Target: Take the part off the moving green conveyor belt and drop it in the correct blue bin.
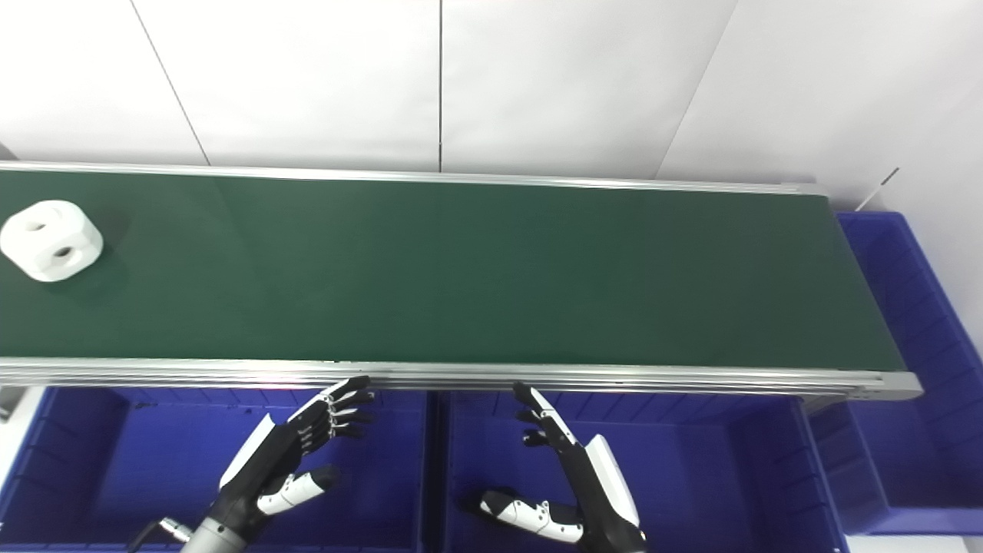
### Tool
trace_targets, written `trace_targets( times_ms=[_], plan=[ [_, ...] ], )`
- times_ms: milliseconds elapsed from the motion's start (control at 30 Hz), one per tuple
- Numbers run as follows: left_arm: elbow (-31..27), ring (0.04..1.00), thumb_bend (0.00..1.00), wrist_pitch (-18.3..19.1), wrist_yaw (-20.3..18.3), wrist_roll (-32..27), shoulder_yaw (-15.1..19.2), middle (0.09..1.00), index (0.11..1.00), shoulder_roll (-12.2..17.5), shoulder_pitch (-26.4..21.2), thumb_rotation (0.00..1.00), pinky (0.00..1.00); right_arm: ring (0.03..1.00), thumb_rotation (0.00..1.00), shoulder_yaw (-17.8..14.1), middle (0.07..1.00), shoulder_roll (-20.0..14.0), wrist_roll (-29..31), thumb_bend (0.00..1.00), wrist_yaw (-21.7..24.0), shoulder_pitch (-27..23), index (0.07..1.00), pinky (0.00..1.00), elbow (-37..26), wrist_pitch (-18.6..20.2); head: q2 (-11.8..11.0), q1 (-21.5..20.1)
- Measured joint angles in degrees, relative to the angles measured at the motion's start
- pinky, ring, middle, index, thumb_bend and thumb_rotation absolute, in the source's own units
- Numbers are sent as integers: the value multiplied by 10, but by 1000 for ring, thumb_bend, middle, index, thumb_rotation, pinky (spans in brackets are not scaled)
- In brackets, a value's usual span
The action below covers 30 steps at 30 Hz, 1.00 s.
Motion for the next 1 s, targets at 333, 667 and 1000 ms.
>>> trace_targets(
  times_ms=[333,667,1000],
  plan=[
    [0,778,706,0,0,0,0,857,892,0,0,754,721,860,628,-1,923,0,-9,755,0,0,917,713,0,0,0,0],
    [0,777,711,0,0,0,-1,856,891,0,-1,746,721,866,626,0,925,0,-7,759,1,-1,921,731,0,0,-1,-1],
    [3,769,742,0,3,1,-3,846,882,-1,-1,743,710,854,633,-1,920,-1,-7,747,0,-2,926,706,7,-3,-27,57]
  ],
)
